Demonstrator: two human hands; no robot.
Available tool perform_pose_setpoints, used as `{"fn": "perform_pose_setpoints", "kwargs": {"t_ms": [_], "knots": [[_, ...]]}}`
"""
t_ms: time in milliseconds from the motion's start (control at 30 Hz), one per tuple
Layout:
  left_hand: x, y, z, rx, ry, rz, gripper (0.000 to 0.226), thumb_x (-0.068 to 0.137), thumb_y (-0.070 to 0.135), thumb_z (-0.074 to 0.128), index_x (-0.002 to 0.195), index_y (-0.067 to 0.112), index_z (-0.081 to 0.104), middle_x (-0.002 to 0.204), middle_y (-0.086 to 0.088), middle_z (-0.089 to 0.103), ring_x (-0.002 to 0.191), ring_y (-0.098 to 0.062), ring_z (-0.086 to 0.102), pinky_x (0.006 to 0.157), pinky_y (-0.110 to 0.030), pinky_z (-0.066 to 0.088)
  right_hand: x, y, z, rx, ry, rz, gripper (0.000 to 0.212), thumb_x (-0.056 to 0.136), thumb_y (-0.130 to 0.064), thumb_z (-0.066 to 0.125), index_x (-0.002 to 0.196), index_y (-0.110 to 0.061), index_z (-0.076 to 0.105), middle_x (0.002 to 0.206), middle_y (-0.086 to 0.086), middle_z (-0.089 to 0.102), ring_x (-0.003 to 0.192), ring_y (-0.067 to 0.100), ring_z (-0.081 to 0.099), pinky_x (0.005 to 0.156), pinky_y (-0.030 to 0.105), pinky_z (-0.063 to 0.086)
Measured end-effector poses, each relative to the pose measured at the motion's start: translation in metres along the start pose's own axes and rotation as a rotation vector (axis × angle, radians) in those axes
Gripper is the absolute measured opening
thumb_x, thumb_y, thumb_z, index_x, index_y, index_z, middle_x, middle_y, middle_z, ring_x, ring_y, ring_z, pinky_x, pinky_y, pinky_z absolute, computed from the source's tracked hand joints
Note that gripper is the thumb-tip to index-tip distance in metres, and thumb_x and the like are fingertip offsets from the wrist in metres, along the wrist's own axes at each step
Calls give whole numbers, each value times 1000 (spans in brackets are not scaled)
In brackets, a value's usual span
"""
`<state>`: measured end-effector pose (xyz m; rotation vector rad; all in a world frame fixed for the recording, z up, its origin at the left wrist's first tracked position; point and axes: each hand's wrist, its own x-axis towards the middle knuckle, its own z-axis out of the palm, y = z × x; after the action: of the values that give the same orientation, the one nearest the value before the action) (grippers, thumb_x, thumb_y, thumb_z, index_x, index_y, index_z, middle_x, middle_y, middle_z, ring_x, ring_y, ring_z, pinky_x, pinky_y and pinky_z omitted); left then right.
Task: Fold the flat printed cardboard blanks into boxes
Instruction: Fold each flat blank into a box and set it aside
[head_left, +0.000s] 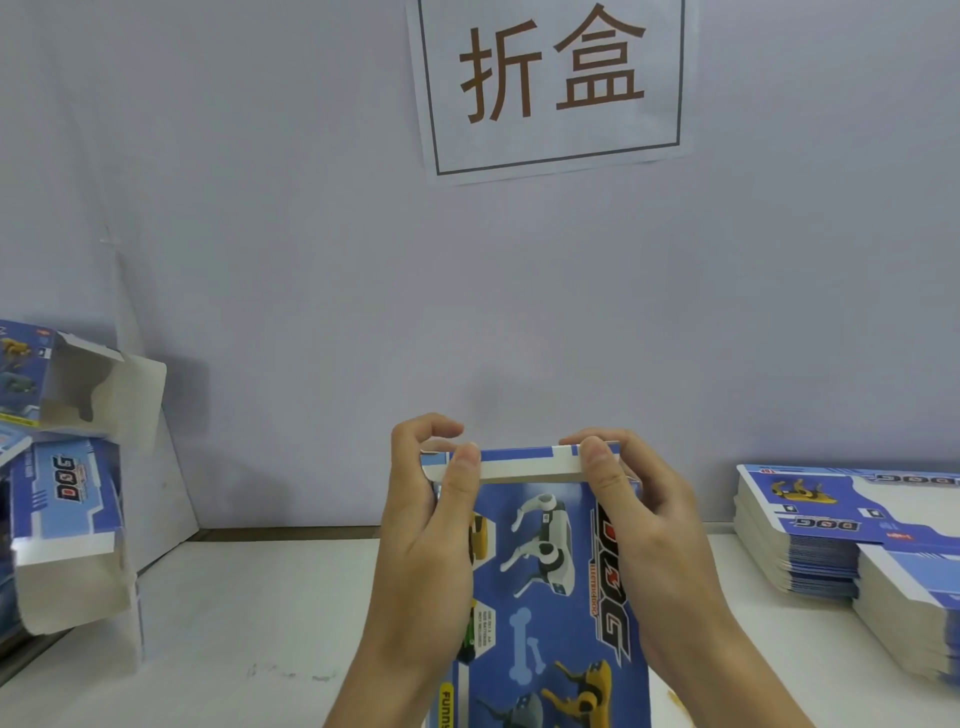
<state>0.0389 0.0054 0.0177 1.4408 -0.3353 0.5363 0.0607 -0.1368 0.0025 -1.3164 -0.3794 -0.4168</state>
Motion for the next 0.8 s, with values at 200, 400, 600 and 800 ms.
{"fn": "perform_pose_setpoints", "kwargs": {"t_ms": [200,400,600,800], "knots": [[3,-7,-7,-66,-81,-25,25,76,49,56,100,53,52,106,5,62,95,-36,70,82,-57,59,1,0,2,-65,49,-16,28,88,-52,51,87,-27,65,86,9,74,75,31,74,62,43,60],[5,-10,-13,-94,-116,-70,18,90,33,53,103,44,58,110,-2,64,94,-30,73,78,-50,61,0,-2,3,3,16,44,28,85,-50,54,86,-24,64,88,11,75,73,31,75,54,34,59],[7,-8,-16,-159,-144,-101,26,96,11,50,98,34,62,108,-5,64,91,-29,74,63,-37,62,0,-3,-3,87,-22,74,29,72,-49,62,86,-24,67,90,16,72,71,31,74,51,30,57],[7,-6,-15,-193,-145,-98,23,75,23,57,96,29,63,106,-6,63,89,-29,74,58,-33,59,0,-4,-5,105,-80,84,25,71,-47,60,83,-26,67,80,11,73,67,25,74,50,28,58]]}}
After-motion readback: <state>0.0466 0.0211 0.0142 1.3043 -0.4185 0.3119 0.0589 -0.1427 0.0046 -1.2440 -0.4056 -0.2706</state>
